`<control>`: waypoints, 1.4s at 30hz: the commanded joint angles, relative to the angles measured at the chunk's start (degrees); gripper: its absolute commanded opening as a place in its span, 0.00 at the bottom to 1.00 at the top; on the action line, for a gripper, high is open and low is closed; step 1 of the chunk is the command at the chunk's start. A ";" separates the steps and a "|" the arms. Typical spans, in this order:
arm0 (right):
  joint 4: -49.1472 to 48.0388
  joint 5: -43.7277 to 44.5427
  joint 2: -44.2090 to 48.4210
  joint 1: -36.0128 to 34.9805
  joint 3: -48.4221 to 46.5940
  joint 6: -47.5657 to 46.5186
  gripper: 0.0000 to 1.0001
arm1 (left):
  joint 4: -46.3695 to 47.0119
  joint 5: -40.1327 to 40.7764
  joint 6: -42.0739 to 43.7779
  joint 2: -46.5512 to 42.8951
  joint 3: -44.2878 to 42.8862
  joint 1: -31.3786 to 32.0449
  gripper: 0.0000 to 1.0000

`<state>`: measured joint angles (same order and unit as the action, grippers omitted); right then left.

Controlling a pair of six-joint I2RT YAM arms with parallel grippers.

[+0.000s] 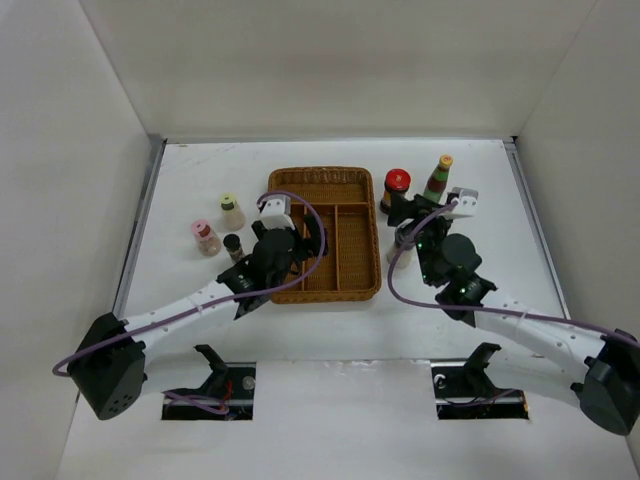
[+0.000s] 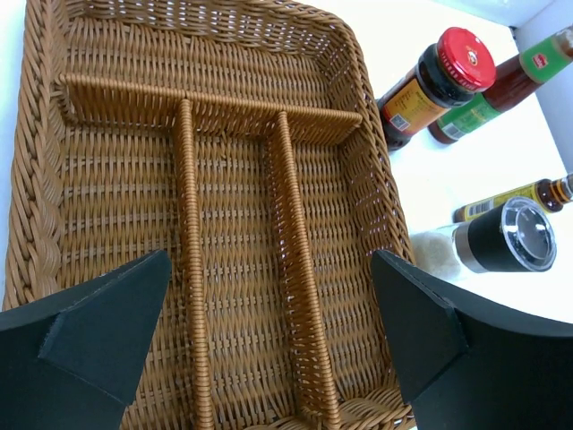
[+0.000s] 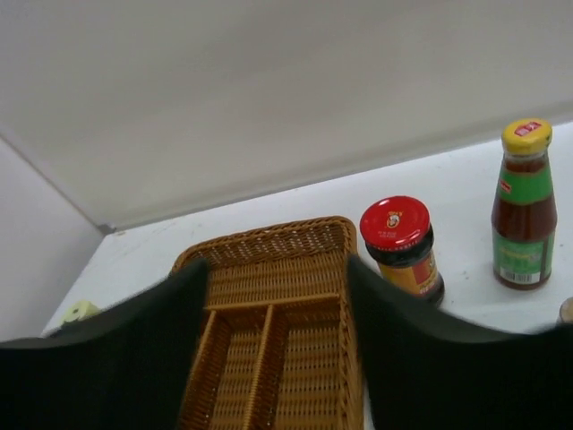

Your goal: Organize the condiment bottles

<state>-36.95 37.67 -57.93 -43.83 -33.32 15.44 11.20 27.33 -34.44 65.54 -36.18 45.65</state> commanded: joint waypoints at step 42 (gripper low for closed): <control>43.28 -14.64 -33.64 18.30 -39.10 4.07 0.97 | 24.83 -7.38 2.62 -5.15 13.94 -4.21 0.48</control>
<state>3.75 24.40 -90.56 -26.48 -69.32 20.49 29.78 20.71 -31.29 62.24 -23.86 41.67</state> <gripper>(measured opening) 0.964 0.459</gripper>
